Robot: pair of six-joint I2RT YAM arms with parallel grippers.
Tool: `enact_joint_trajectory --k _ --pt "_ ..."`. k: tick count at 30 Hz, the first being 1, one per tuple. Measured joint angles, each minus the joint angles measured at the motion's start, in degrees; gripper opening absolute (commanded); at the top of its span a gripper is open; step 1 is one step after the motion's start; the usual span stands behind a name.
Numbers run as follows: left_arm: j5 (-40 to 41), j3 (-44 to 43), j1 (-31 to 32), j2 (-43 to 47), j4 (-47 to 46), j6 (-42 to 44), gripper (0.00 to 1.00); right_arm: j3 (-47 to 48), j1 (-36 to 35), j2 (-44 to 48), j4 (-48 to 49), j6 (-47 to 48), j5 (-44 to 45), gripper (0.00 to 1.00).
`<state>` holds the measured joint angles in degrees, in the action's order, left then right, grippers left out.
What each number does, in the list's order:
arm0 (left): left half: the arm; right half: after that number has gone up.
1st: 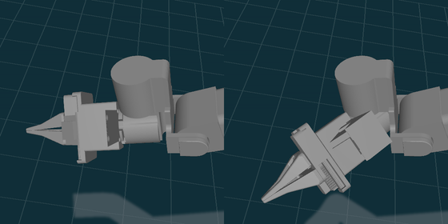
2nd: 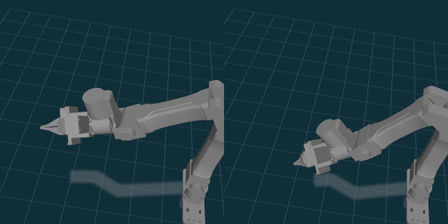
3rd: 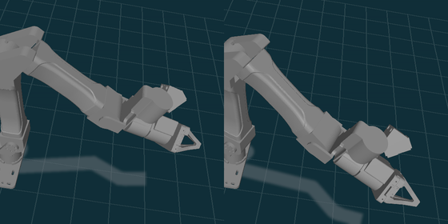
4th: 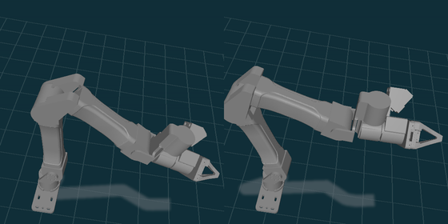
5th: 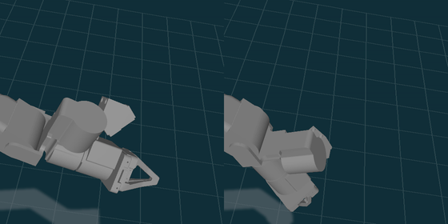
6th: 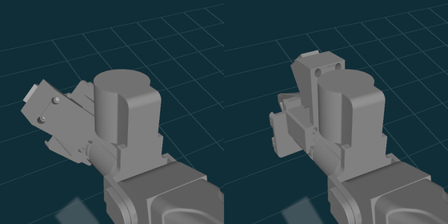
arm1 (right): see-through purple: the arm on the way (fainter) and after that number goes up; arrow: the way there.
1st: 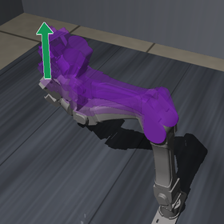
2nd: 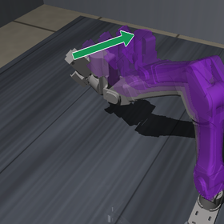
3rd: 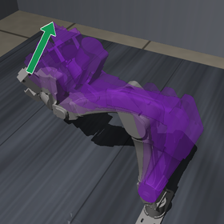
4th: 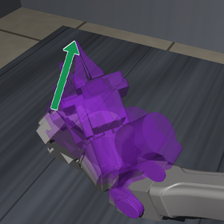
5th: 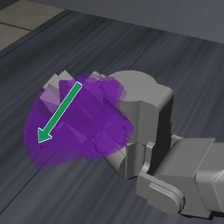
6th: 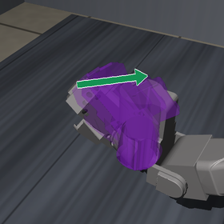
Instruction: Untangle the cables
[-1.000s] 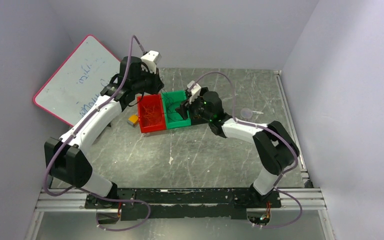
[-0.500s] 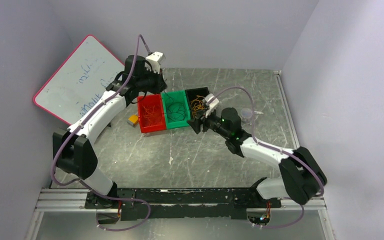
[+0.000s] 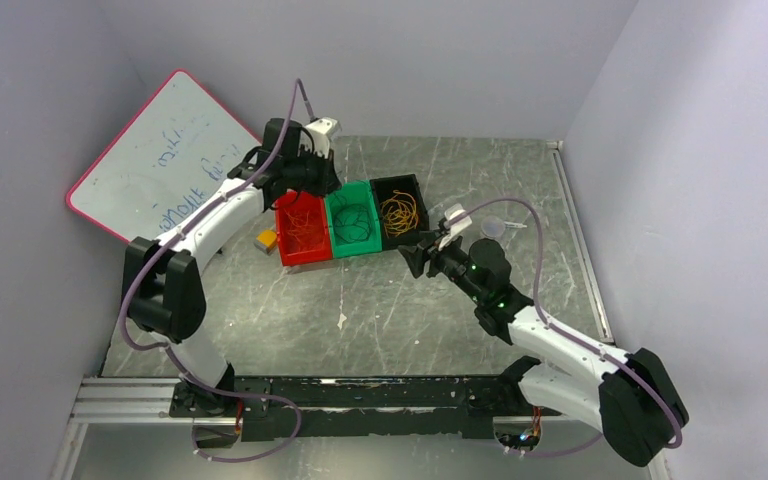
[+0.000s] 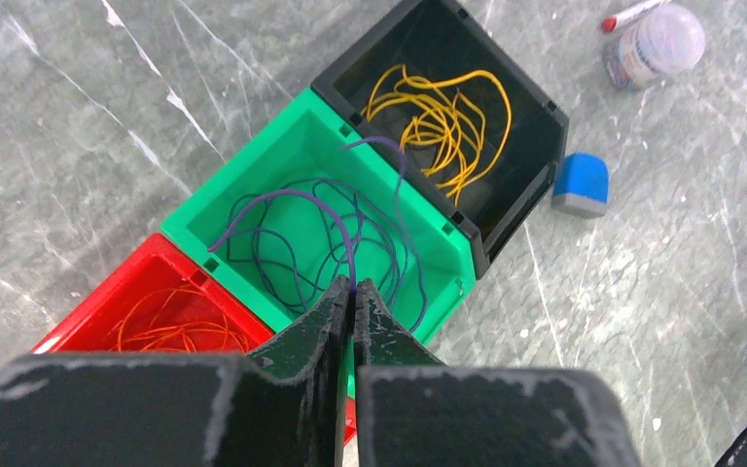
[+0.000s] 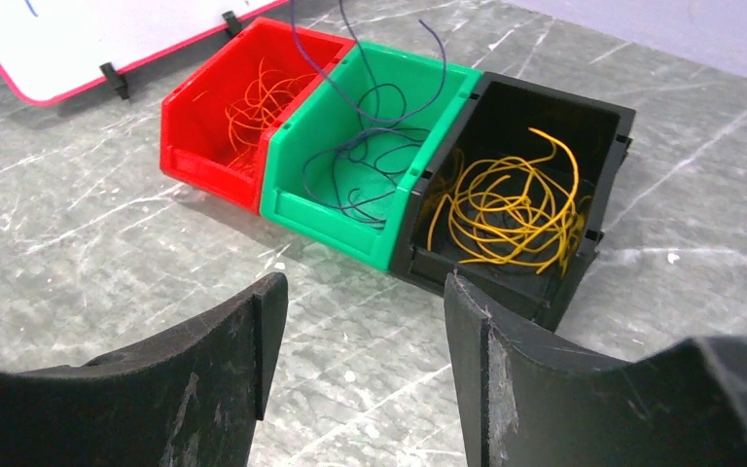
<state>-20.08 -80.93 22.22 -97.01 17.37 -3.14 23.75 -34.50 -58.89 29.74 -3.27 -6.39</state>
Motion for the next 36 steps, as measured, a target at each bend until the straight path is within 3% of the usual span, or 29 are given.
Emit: enact_joint_trajectory --k 11,19,36 --pt "-0.3 1.7 1.4 -5.9 2.4 3.7 0.07 -1.2 0.1 3.8 -1.5 -1.7 4.2 0.63" --pt "5.1 2.5 4.0 -7.0 5.8 7.5 0.07 -2.5 0.1 4.1 -1.5 -2.3 4.5 0.63" --pt "6.8 -5.2 8.2 -18.9 8.2 9.6 0.07 -3.8 0.2 7.5 -2.4 -3.8 6.0 0.64"
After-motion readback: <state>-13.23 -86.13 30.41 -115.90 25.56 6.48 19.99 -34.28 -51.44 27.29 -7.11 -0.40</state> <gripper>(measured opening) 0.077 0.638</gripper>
